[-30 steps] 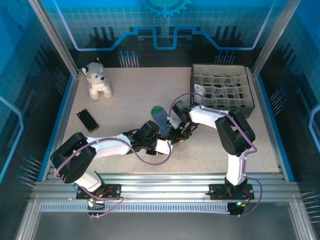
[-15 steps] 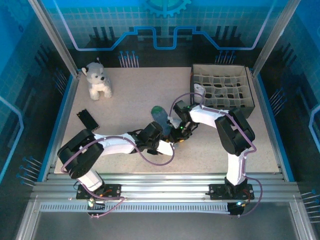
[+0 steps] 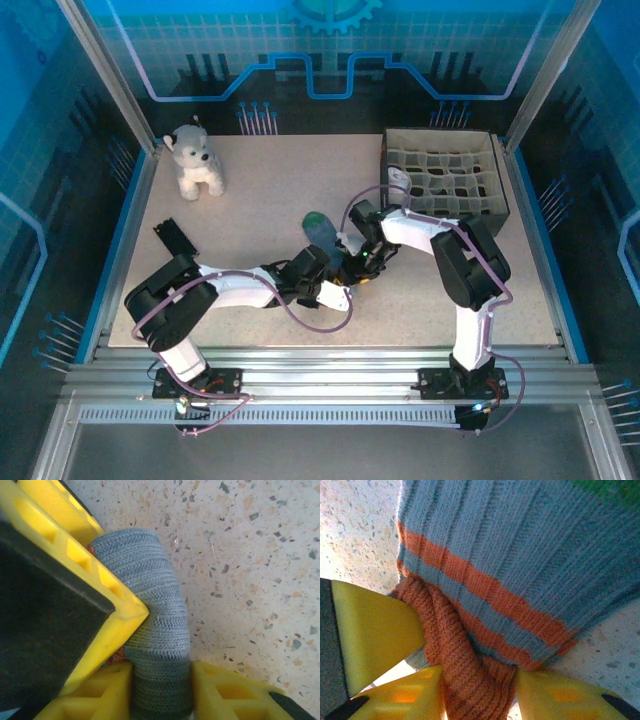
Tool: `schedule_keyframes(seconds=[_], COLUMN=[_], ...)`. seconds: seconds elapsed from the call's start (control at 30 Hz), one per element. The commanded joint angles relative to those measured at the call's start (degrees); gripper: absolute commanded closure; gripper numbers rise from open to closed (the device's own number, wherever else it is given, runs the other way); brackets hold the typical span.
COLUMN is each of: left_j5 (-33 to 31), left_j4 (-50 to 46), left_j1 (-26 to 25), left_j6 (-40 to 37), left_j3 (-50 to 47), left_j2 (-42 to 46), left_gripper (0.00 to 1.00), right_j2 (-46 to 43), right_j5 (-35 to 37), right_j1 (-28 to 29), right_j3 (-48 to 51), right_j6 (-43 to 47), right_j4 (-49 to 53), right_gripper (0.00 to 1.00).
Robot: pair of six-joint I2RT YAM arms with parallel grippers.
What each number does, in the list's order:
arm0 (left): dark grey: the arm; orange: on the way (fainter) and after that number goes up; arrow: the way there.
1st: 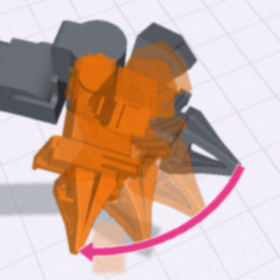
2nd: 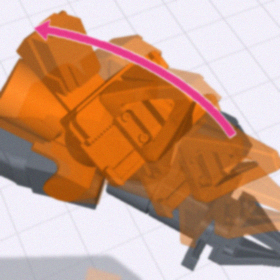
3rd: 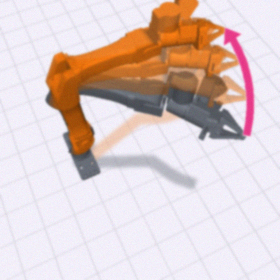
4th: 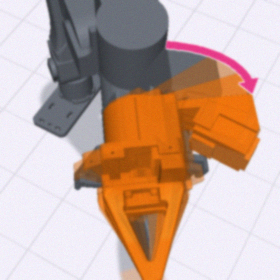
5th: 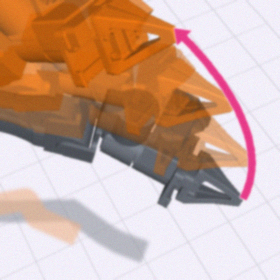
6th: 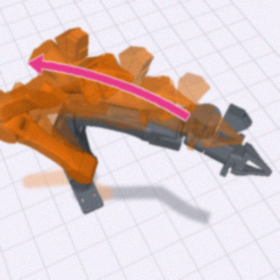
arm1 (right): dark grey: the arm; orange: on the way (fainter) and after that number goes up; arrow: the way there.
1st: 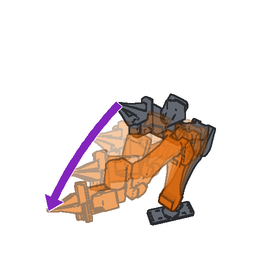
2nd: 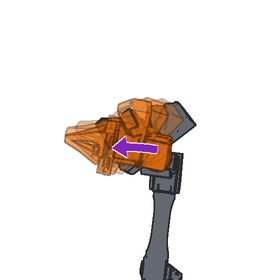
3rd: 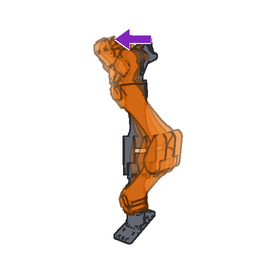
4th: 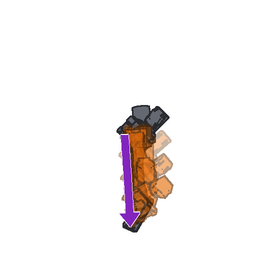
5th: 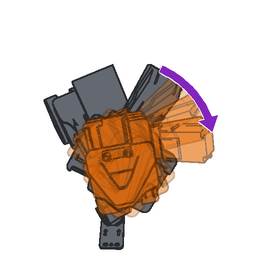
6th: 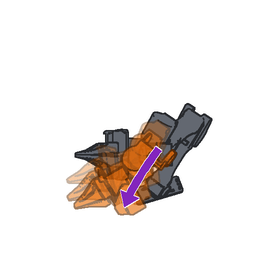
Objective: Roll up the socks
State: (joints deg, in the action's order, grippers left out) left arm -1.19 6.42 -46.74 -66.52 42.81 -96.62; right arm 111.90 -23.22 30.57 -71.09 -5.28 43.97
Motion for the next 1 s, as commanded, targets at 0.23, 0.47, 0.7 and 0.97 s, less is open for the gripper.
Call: schedule_keyframes(seconds=[0.23, 0.47, 0.7, 0.97], left_j5=[-1.03, 9.37, 15.95, 18.99], left_j4=[-5.08, -16.52, -29.19, -32.94], left_j1=[-0.63, 1.46, 3.9, 6.14], left_j6=[0.93, 5.31, 5.13, 4.56], left_j3=[-1.19, 2.71, 9.73, 12.1], left_j2=[-2.97, -0.59, -2.24, -2.43], left_gripper=[1.0, 1.0, 1.0, 1.0], right_j2=[0.81, -10.1, -24.11, -40.84], right_j5=[1.72, -1.73, -0.59, 0.36], right_j1=[-2.28, -5.27, -6.42, -2.32], right_j3=[3.94, 11.34, 22.7, 45.25], right_j6=[-0.04, -3.9, -5.22, -4.45], right_j4=[2.27, -9.07, -24.4, -62.88], right_gripper=[0.57, 0.53, 0.52, 0.52])
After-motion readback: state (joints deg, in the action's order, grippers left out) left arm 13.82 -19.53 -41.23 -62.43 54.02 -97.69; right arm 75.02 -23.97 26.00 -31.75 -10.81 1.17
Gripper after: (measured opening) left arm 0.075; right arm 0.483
